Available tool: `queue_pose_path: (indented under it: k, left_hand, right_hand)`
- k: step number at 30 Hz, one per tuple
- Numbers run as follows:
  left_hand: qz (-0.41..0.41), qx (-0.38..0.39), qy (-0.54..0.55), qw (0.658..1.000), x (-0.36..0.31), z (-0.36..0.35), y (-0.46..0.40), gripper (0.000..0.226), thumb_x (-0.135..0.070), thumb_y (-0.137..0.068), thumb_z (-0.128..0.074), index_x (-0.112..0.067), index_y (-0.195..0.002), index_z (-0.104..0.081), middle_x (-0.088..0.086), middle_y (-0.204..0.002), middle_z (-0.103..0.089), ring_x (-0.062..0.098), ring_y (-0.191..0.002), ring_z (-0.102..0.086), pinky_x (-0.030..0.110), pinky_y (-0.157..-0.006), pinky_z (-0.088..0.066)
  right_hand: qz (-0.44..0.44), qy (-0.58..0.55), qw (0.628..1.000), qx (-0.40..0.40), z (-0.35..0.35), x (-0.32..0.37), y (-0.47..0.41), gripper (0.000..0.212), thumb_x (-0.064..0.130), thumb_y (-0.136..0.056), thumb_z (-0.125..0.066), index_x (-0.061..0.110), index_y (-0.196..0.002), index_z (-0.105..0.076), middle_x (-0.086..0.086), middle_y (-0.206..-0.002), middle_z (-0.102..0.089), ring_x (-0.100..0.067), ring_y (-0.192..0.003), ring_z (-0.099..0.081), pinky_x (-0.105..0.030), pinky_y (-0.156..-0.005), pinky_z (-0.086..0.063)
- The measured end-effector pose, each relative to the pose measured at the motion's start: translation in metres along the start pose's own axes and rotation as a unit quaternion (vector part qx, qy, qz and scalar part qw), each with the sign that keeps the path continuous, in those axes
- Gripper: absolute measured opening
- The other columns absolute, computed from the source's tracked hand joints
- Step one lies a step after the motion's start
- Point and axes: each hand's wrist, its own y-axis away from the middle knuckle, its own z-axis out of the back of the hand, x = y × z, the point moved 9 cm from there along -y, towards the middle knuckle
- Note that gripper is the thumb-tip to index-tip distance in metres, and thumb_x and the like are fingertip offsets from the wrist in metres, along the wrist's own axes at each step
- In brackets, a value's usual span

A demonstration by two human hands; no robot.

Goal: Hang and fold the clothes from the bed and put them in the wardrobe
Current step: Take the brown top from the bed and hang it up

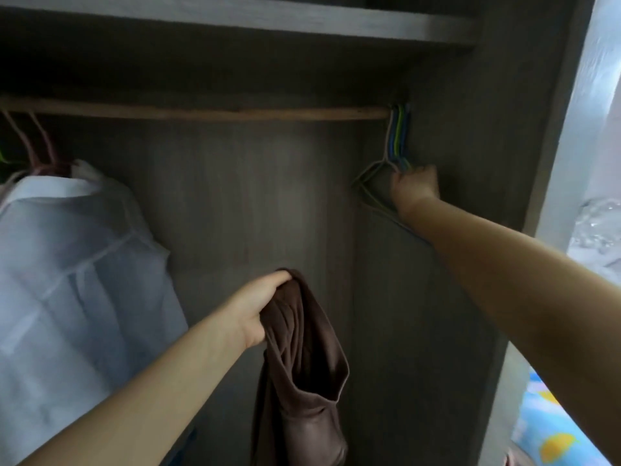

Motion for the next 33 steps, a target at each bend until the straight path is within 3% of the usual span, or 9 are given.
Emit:
queue_pose_path:
  k: [5,10,14,16,19,22,26,30,33]
  left_hand:
    - [0.016,0.007,0.002,1.0,0.0,0.014,-0.015,0.03,-0.019,-0.096,-0.053,0.0,-0.078,-0.066,0.014,-0.069,-0.068,0.024,-0.067,-0.065,0.033,-0.063,-0.053]
    - [0.026,0.013,0.007,1.0,0.0,0.022,-0.019,0.03,-0.019,-0.096,-0.053,0.001,-0.078,-0.066,0.015,-0.076,-0.066,0.026,-0.073,-0.062,0.037,-0.07,-0.052]
    - [0.029,0.004,0.0,1.0,0.002,0.031,-0.018,0.03,-0.021,-0.095,-0.054,0.0,-0.078,-0.066,0.015,-0.075,-0.068,0.027,-0.073,-0.063,0.036,-0.072,-0.052]
    - [0.029,-0.006,0.0,1.0,0.004,0.036,-0.017,0.031,-0.021,-0.094,-0.053,-0.002,-0.072,-0.064,0.013,-0.061,-0.067,0.024,-0.06,-0.064,0.029,-0.062,-0.053]
    - [0.03,-0.023,-0.037,0.999,0.009,0.043,-0.011,0.038,-0.019,-0.091,-0.055,-0.007,-0.056,-0.063,0.007,-0.048,-0.062,0.017,-0.039,-0.058,0.021,-0.048,-0.05]
    - [0.035,-0.031,-0.079,0.996,0.02,0.046,-0.002,0.035,-0.016,-0.089,-0.057,-0.011,-0.054,-0.059,0.003,-0.048,-0.06,0.015,-0.041,-0.055,0.022,-0.055,-0.048]
    - [0.058,-0.04,-0.132,0.989,0.048,0.052,0.012,0.024,-0.014,-0.089,-0.058,-0.01,-0.065,-0.059,0.002,-0.051,-0.062,0.014,-0.045,-0.059,0.021,-0.054,-0.05]
    - [0.081,-0.083,-0.118,0.986,0.074,0.062,0.027,0.02,-0.018,-0.091,-0.062,-0.005,-0.076,-0.062,0.009,-0.067,-0.067,0.02,-0.063,-0.062,0.03,-0.063,-0.053]
    - [0.077,-0.126,-0.093,0.985,0.08,0.067,0.04,0.021,-0.019,-0.09,-0.064,-0.005,-0.075,-0.06,0.011,-0.073,-0.064,0.022,-0.065,-0.06,0.034,-0.075,-0.052]
  right_hand:
    - [-0.022,0.005,1.0,-0.02,-0.006,-0.011,-0.015,0.034,0.005,-0.1,-0.034,0.007,-0.129,-0.051,-0.01,-0.127,-0.059,-0.028,-0.114,-0.057,-0.034,-0.09,-0.038]
    - [-0.049,-0.148,0.987,-0.039,0.005,-0.032,-0.022,0.028,0.01,-0.1,-0.039,0.005,-0.112,-0.064,-0.015,-0.104,-0.064,-0.032,-0.094,-0.062,-0.033,-0.069,-0.039]
    - [-0.085,-0.331,0.936,-0.084,0.01,-0.033,-0.004,0.03,0.026,-0.098,-0.045,0.003,-0.103,-0.065,-0.021,-0.093,-0.063,-0.037,-0.086,-0.062,-0.034,-0.067,-0.04]
    - [-0.087,-0.418,0.892,-0.148,0.003,-0.023,0.022,0.025,0.022,-0.096,-0.046,0.002,-0.093,-0.06,-0.024,-0.087,-0.062,-0.038,-0.08,-0.061,-0.035,-0.065,-0.04]
    - [-0.08,-0.614,0.771,-0.148,-0.036,0.01,0.067,0.015,0.017,-0.097,-0.048,0.006,-0.087,-0.051,-0.017,-0.079,-0.055,-0.029,-0.07,-0.053,-0.037,-0.065,-0.041]
    - [-0.08,-0.824,0.56,-0.008,-0.067,0.063,0.101,0.013,0.029,-0.095,-0.057,0.016,-0.098,-0.054,-0.005,-0.075,-0.051,-0.011,-0.057,-0.048,-0.026,-0.052,-0.041]
    - [-0.1,-0.879,0.464,0.038,-0.067,0.084,0.141,0.033,0.038,-0.098,-0.05,0.017,-0.079,-0.066,0.011,-0.038,-0.035,-0.003,-0.031,-0.03,-0.014,-0.034,-0.022]
    - [-0.093,-0.971,0.217,0.034,-0.037,0.066,0.181,0.043,0.043,-0.097,-0.048,0.018,-0.065,-0.064,0.01,-0.043,-0.021,-0.005,-0.035,-0.017,-0.015,-0.035,-0.017]
    - [-0.08,-0.989,0.116,0.042,-0.016,0.047,0.202,0.049,0.047,-0.096,-0.048,0.02,-0.056,-0.058,0.008,-0.045,-0.02,-0.006,-0.038,-0.013,-0.019,-0.034,-0.016]
